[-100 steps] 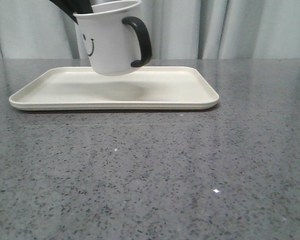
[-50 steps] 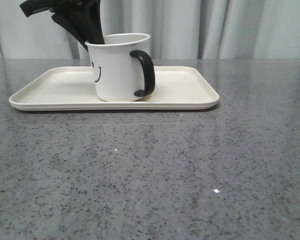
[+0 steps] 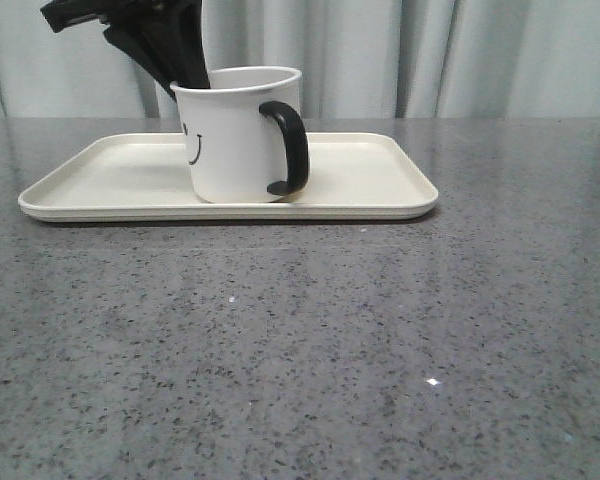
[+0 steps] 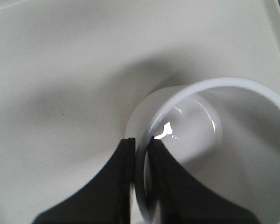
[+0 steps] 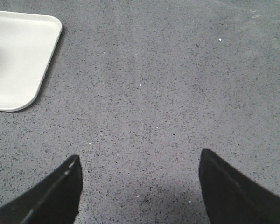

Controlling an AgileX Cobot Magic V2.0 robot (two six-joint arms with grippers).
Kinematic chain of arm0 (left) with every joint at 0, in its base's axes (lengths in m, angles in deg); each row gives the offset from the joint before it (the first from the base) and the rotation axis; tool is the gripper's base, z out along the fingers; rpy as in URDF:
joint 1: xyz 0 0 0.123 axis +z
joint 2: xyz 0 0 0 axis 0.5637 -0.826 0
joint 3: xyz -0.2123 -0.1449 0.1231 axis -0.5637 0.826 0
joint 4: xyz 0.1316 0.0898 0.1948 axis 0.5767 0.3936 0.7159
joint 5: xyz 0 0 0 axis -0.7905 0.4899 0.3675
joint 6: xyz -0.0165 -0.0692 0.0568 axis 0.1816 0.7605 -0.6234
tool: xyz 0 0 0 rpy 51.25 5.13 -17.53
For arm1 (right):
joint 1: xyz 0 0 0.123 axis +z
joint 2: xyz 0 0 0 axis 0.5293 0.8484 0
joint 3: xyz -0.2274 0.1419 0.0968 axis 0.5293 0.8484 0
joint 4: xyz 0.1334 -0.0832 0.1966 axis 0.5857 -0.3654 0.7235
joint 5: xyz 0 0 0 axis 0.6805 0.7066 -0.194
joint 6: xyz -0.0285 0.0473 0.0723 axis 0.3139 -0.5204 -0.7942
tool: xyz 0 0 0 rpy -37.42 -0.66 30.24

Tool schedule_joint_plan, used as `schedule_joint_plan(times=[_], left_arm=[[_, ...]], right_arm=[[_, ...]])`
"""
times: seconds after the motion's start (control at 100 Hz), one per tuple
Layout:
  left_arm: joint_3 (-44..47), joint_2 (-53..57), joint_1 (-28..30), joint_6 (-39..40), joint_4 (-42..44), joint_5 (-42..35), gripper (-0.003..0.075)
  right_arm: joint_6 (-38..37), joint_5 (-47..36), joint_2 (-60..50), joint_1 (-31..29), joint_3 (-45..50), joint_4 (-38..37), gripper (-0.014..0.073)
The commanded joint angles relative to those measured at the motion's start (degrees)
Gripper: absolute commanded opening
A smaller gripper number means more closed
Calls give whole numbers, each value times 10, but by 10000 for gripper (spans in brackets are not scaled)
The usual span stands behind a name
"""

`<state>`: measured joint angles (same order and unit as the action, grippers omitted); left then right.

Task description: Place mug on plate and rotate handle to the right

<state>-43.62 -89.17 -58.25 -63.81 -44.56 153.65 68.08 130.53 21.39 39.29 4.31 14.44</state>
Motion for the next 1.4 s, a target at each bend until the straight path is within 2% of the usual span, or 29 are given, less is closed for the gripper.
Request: schedule_joint_plan(times=[0.0, 0.09, 0.28, 0.35, 0.67, 0.97, 1.16, 1.39], left_arm=[[-19, 28, -4, -2, -8, -18, 36], [-19, 28, -4, -2, -8, -20, 125], [-19, 28, -4, -2, -8, -31, 377], [-19, 28, -4, -2, -8, -32, 428], [-19, 55, -4, -3, -7, -51, 430], [4, 148, -3, -3, 61, -66, 430], [80, 238, -3, 3, 84, -87, 430], [236, 366, -3, 34, 138, -141, 430]], right_arm=[[1, -39, 6, 0, -19, -4, 528], [1, -39, 6, 0, -19, -4, 528], [1, -39, 6, 0, -19, -4, 528], [1, -38, 6, 0, -19, -4, 528], [1, -38, 6, 0, -18, -4, 528], [1, -33, 6, 0, -17, -4, 528], [1, -33, 6, 0, -17, -4, 528], [1, -34, 6, 0, -17, -4, 528]])
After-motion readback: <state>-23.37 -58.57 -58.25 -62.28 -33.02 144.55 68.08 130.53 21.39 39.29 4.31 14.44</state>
